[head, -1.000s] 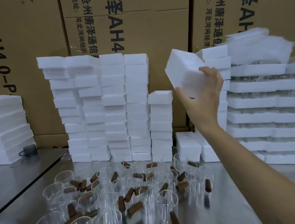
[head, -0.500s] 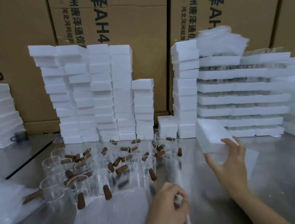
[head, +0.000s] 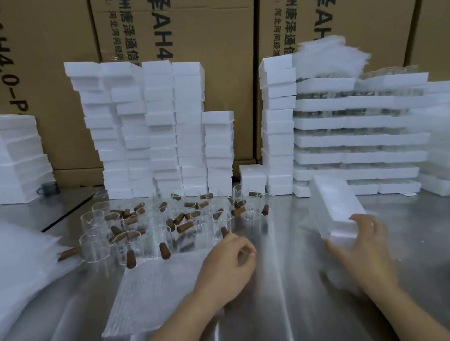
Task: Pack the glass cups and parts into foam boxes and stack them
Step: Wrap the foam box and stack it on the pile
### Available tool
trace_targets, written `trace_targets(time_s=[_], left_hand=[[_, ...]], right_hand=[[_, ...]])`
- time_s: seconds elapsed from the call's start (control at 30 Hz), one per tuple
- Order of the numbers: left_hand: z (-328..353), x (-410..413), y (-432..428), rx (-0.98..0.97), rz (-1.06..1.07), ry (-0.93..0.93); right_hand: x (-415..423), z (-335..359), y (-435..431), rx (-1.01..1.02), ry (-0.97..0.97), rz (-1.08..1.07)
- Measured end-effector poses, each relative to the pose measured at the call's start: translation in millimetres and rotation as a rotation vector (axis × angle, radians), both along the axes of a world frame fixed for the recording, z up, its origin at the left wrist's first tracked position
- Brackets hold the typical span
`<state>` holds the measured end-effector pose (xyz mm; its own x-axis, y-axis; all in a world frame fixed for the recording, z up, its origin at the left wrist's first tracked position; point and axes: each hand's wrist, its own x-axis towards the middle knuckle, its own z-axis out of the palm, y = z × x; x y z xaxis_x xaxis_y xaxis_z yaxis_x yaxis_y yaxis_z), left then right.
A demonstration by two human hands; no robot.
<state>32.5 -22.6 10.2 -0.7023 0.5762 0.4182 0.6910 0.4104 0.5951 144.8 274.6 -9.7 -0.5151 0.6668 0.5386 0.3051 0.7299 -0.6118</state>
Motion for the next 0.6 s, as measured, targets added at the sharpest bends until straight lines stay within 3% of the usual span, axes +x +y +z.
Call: trace_targets(time_s=[0.1,0.2,0.27,0.37,0.47,0.53,0.6], left_hand=[[-0.2,-2.1,-3.0,0.006,0.021,-0.002],[-1.0,-7.3,-3.9,0.014,0.041,0.001],[-0.9,-10.4,-3.4,0.026,0.046,0.0],[-0.8,-11.4,-2.5,0.028,0.062,-0.015],[-2.1,-7.5,-2.0,0.03,0.063,-0.048],[-2.8,-4.1,-1.2,0.008,0.065,-0.041],[-3.3,-2.1,0.9,-0.018,0.06,-0.003]], right_hand=[[5.1,0.9,-1.0,-0.043,-0.15,-0.024],[6.9,6.9,-3.5,0.001,-0.121,-0.061],[5.7,16.1,-10.5,0.162,-0.027,-0.06],[-6.1,18.4,-36.5,0.528,0.15,0.17],[-27.4,9.0,-70.2,0.788,-0.133,0.509],[-48.1,6.8,-81.8,0.669,-0.308,0.571],[-71.9,8.3,-86.0,0.503,-0.356,0.536]])
